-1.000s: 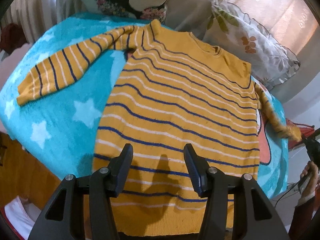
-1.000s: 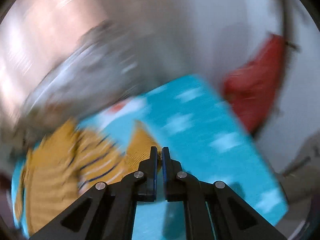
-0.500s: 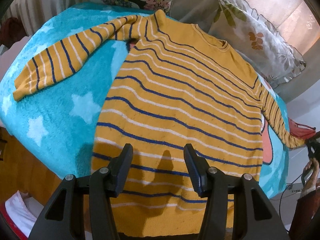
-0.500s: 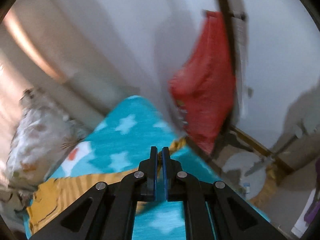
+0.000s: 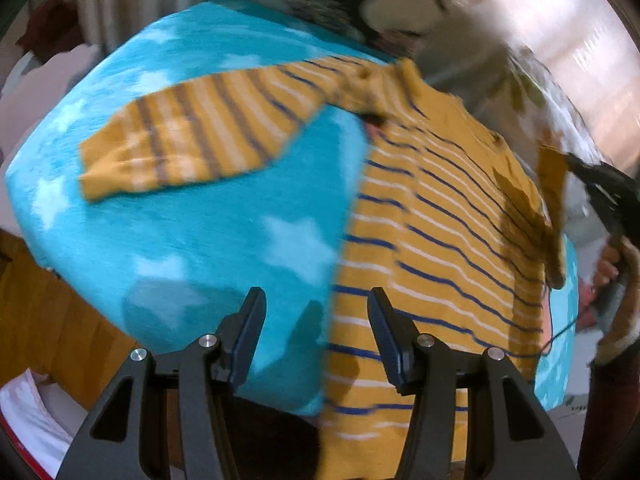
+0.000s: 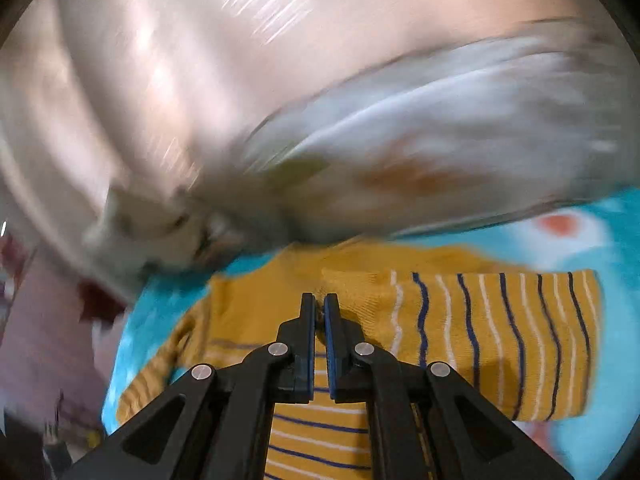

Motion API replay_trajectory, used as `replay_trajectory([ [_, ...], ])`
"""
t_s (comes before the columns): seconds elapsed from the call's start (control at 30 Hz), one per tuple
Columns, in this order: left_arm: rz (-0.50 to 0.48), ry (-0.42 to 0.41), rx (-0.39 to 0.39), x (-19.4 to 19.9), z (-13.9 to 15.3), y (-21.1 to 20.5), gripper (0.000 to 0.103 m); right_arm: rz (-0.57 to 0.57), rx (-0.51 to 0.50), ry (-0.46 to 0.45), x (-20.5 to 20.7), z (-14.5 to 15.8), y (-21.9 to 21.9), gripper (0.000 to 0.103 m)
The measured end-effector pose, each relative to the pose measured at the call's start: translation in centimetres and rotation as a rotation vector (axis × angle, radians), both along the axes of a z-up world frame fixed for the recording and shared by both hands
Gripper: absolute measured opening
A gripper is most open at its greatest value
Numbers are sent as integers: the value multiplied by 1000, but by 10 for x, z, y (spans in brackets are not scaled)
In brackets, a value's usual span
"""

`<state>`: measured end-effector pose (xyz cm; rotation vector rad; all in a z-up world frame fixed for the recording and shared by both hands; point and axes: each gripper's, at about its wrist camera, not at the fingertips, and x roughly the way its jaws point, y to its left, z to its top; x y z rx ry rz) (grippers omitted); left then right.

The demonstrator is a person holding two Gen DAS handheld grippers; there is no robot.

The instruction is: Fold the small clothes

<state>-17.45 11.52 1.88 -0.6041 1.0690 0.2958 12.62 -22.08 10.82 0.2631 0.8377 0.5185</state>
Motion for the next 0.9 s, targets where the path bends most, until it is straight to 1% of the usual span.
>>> replay_trajectory([
  [0.07, 29, -2, -9, -10, -1, 25, 51, 86, -66, 25, 2, -23, 71, 4],
  [0.17, 73, -9, -4, -23, -1, 68, 51, 169, -127, 85, 6, -60, 143, 4],
  [0.23, 98, -10, -5, -28, -2, 93, 52, 219, -164, 138, 6, -87, 182, 6],
  [0.27, 107, -9, -5, -29, -2, 102, 52, 240, -180, 155, 4, -96, 196, 9],
  [0.3, 117, -8, -7, -32, -4, 114, 52, 275, -187, 179, 0, -107, 214, 9],
  [0.37, 133, -5, -9, -34, -6, 133, 52, 321, -192, 207, -8, -117, 232, 9],
  [0.4, 140, -5, -12, -34, -7, 142, 52, 345, -202, 200, -13, -118, 242, 9],
  [0.47, 150, -6, -12, -33, -8, 154, 52, 393, -170, 205, -25, -110, 251, 10],
  [0.5, 154, -11, -15, -31, -9, 161, 52, 398, -151, 201, -30, -104, 250, 12],
  [0.57, 159, -13, -17, -28, -11, 168, 54, 365, -168, 179, -36, -94, 240, 23],
  [0.63, 170, -6, -18, -26, -17, 177, 55, 316, -176, 183, -37, -87, 227, 28],
  [0.7, 183, 2, -35, -24, -24, 186, 55, 264, -150, 213, -41, -84, 211, 29],
  [0.77, 196, 6, -45, -24, -29, 194, 55, 259, -123, 240, -47, -80, 207, 30],
  [0.8, 203, 7, -48, -24, -30, 198, 55, 275, -101, 260, -54, -79, 208, 30],
  [0.87, 216, 12, -53, -25, -31, 203, 55, 338, -87, 285, -68, -79, 222, 33],
  [0.9, 222, 12, -56, -25, -32, 206, 55, 390, -85, 302, -79, -82, 240, 33],
])
